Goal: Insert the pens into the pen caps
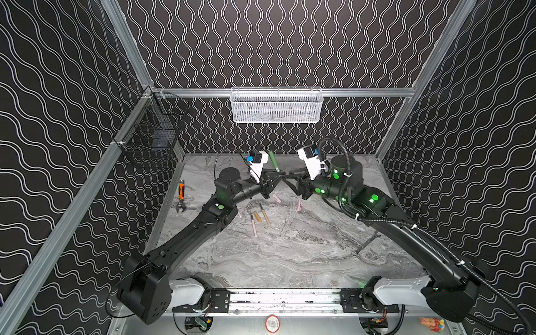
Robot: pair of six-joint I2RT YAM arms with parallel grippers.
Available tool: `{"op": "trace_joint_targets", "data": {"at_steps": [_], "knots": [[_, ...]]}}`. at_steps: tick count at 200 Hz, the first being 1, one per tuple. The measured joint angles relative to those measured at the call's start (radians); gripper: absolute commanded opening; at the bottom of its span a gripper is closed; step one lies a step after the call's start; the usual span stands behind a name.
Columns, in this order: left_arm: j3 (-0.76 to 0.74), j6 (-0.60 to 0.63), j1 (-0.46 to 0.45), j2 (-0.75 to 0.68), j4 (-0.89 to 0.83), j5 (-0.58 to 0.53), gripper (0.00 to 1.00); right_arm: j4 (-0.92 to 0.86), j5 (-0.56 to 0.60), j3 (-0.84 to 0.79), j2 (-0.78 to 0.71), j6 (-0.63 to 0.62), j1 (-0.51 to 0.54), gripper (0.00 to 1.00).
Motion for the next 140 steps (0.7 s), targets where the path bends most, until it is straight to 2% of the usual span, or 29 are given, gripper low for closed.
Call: {"op": "trace_joint_targets", "data": {"at_steps": [20,51,68,107,130,140], "knots": [[-0.006,-0.002,-0.002,-0.001,0.0,0.026,0.0,-0.023,-0.018,0.068,0.06,-0.032,0.0,0.49],[-0.027,-0.005,-0.003,-0.01,0.009,0.047,0.0,-0.04,-0.024,0.082,0.089,-0.054,0.0,0.43],[-0.04,-0.008,-0.006,-0.016,0.009,0.058,0.0,-0.041,-0.023,0.089,0.106,-0.062,0.0,0.34],[-0.046,-0.008,-0.011,-0.02,0.013,0.064,0.0,-0.044,-0.047,0.089,0.122,-0.064,0.0,0.22],[-0.047,-0.033,-0.011,-0.019,0.012,0.065,0.0,-0.042,-0.048,0.087,0.121,-0.074,-0.001,0.09],[-0.048,-0.042,-0.011,-0.018,0.013,0.064,0.0,-0.037,-0.045,0.081,0.119,-0.074,-0.002,0.08]]}}
